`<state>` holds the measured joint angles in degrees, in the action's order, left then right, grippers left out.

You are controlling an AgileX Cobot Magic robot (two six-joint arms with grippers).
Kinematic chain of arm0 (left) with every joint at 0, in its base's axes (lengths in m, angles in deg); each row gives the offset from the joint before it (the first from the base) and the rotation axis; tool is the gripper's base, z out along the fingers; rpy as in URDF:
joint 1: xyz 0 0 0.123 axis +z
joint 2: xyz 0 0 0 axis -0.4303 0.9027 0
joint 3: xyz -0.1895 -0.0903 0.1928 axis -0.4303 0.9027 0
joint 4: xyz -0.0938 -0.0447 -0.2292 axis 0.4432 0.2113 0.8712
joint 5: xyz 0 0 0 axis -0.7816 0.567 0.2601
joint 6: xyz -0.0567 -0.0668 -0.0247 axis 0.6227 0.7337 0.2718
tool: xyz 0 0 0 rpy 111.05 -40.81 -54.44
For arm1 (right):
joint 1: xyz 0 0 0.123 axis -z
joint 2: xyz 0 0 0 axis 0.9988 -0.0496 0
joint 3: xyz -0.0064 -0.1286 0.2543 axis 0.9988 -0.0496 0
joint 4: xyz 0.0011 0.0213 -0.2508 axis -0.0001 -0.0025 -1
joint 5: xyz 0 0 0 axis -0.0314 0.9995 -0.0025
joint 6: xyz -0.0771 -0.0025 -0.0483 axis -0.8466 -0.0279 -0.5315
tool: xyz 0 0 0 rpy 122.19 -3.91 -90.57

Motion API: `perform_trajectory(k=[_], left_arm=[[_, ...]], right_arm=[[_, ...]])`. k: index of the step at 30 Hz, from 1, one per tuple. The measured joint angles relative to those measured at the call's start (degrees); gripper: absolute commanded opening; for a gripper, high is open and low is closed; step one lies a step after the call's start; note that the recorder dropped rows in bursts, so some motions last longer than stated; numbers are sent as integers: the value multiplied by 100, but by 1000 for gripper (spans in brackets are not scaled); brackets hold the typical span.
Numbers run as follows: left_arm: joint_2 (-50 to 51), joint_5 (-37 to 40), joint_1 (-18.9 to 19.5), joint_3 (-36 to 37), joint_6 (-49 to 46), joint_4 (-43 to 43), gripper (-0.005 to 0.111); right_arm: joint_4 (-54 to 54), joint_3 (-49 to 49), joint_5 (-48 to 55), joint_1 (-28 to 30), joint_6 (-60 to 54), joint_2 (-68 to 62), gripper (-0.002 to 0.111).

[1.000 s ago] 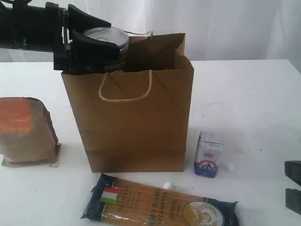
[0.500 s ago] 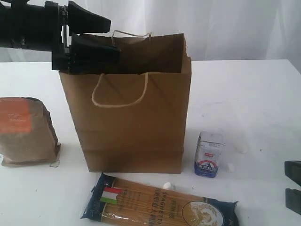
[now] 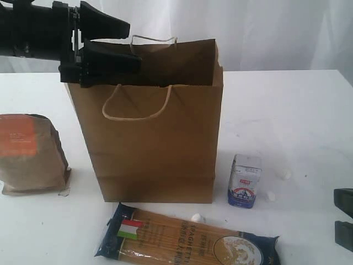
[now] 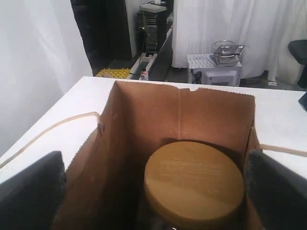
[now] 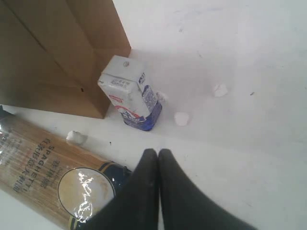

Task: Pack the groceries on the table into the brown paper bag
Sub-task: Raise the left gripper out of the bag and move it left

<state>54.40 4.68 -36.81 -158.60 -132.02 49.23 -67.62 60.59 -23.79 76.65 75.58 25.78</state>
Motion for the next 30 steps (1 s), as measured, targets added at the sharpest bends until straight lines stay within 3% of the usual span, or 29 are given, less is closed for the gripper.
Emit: perform_trajectory(k=[10,22,26,30], left_arm=[[-140,-31,0,-223,-320,167,105],[-978,-1554,0,-913,-170,230,105],[-1355,-2408,0,-926,229,-328,105],[-1629,-3117,0,-926,1411,-1445,105]], right_arm=[[0,0,0,0,0,0,0],[0,0,0,0,0,0,0],[0,0,0,0,0,0,0],[0,0,0,0,-10,0,0]])
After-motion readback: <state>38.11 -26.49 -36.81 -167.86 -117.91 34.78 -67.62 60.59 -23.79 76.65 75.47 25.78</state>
